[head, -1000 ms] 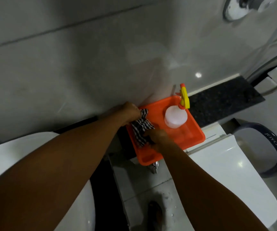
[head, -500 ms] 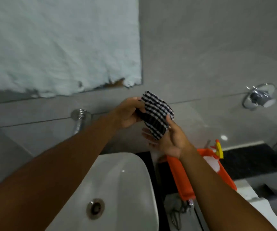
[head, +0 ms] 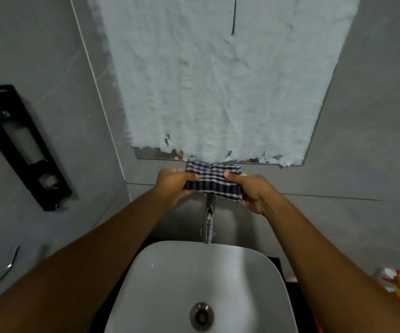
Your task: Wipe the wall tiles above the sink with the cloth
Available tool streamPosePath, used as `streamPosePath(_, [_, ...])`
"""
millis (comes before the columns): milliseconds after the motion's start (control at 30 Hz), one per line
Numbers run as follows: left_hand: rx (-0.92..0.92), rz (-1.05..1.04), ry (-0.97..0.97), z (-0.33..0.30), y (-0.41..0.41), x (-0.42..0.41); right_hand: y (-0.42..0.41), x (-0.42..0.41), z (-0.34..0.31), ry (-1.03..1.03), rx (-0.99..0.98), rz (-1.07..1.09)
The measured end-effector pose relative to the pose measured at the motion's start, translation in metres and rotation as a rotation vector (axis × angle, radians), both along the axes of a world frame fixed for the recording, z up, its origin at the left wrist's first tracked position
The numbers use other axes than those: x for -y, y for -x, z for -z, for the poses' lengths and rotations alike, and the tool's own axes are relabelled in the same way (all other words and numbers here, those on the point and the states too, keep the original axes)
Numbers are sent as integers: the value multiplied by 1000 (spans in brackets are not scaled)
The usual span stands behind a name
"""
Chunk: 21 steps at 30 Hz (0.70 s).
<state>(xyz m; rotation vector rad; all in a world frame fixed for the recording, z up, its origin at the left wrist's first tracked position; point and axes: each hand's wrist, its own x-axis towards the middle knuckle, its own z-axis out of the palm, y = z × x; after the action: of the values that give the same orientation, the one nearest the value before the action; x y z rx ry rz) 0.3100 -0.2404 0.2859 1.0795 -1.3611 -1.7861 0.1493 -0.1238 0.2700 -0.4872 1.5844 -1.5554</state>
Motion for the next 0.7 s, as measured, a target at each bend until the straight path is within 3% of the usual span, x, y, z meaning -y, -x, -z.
streamPosePath(67, [279, -73, 107, 21, -2, 4, -2, 14, 16, -111, -101, 81])
streamPosePath(133, [685, -122, 434, 37, 0, 1, -2, 22, 34, -216, -217, 143])
streamPosePath(167, [770, -150, 600, 43, 3, -4, -1, 24, 42, -236, -258, 151])
streamPosePath(233, [747, -53, 760, 50, 13, -13, -1, 27, 55, -219, -294, 155])
streamPosePath(300, [682, 110, 687, 53, 31, -18, -4, 21, 58, -142, -457, 212])
streamPosePath(333, [658, 160, 635, 53, 39, -18, -5, 14, 60, -87, -647, 229])
streamPosePath(400, [618, 194, 557, 54, 51, -14, 4, -2, 67, -8, -1250, 231])
streamPosePath(467, [499, 174, 345, 59, 51, -7, 23, -11, 78, 10, -1746, 182])
streamPosePath(533, [348, 228, -15, 62, 41, -4, 42, -14, 89, -13, -1912, 145])
streamPosePath(600, [276, 274, -142, 65, 36, -2, 57, -11, 105, -60, -2026, 129])
streamPosePath(667, [406, 241, 108, 66, 45, -7, 69, -3, 120, -71, -2140, 151])
streamPosePath(700, [634, 236, 348, 65, 54, -12, 73, 1, 127, -57, -2190, 193])
